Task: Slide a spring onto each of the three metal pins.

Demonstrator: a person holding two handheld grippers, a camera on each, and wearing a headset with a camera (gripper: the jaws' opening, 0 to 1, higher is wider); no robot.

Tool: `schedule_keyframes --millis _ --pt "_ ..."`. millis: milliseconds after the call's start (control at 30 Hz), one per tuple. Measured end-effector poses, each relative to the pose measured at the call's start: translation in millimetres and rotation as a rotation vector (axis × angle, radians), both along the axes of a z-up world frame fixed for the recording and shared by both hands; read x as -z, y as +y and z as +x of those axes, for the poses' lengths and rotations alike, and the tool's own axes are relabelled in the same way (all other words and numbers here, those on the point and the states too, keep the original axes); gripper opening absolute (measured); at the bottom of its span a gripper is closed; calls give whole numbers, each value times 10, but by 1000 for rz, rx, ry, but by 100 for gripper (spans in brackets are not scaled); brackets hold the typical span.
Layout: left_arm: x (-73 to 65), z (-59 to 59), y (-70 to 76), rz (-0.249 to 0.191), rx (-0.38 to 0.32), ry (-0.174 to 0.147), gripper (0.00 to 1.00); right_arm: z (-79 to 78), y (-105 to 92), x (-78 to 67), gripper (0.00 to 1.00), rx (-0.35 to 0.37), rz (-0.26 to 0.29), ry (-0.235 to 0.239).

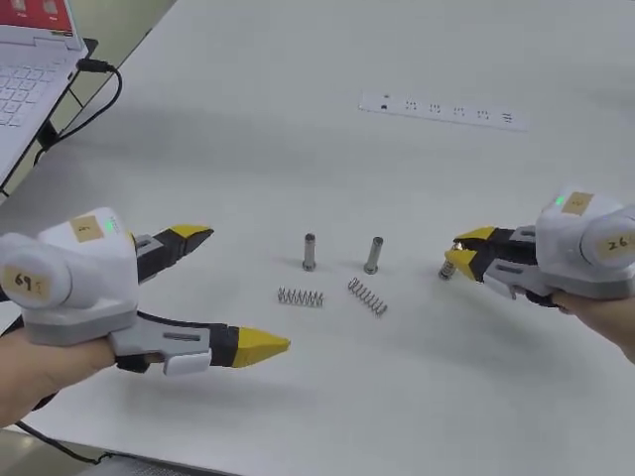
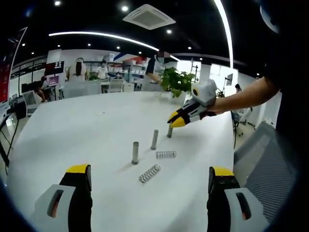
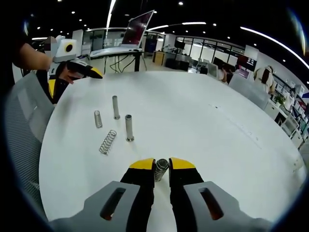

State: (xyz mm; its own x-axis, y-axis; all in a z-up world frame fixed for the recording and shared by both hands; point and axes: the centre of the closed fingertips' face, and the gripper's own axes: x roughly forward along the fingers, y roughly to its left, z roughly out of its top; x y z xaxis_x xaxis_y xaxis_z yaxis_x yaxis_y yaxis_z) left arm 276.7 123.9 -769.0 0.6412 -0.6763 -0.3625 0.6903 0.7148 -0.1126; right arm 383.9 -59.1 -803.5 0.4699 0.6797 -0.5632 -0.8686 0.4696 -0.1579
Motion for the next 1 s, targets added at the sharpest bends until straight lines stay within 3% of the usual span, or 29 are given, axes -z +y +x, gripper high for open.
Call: schedule_keyframes --millis 267,367,700,1000 --pt "-3 -6 -17 0 6 1 99 -11 1 -4 10 5 -1 11" --pt "-15 -12 -24 -7 7 -2 99 11 -9 -22 18 22 5 5" --pt "-23 -21 -24 -5 5 -5 99 17 -26 -73 23 35 27 12" --pt "-23 -25 -32 -8 3 -3 99 -32 -7 -151 28 43 86 33"
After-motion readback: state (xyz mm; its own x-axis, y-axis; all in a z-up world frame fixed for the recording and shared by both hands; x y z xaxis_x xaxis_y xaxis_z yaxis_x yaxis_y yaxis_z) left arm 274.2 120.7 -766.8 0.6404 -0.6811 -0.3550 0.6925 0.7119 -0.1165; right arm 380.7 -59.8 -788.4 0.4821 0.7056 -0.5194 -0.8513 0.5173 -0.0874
